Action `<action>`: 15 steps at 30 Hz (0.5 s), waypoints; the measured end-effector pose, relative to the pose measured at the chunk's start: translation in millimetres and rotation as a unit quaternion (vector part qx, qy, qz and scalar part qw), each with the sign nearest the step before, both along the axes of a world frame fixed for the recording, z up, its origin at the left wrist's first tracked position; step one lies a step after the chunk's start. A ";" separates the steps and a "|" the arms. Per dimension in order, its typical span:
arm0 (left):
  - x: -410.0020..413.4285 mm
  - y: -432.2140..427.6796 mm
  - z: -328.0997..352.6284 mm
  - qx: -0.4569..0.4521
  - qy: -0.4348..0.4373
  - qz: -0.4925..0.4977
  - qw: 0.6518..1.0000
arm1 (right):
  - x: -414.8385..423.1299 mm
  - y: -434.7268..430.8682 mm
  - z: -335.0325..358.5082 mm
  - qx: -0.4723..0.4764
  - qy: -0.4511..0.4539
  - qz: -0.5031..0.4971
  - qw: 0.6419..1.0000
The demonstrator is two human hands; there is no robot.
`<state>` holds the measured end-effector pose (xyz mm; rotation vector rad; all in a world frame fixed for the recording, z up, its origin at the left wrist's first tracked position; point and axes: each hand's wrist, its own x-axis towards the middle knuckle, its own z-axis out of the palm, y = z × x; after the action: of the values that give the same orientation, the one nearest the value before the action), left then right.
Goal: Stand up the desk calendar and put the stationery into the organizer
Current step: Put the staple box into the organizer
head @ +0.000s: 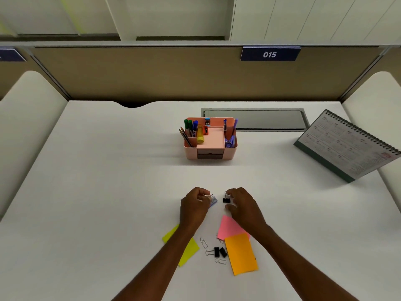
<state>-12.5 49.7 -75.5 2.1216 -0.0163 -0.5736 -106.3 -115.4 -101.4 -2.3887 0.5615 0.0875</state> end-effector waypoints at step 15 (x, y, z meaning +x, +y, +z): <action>-18.9 9.8 -18.1 0.126 -0.190 -0.177 0.958 | -4.6 7.0 16.9 0.002 -0.058 -0.019 0.998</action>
<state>-31.4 59.5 -93.5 2.4706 -0.5754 -0.3763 -110.9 -108.4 -84.4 -2.3606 0.5504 -0.0666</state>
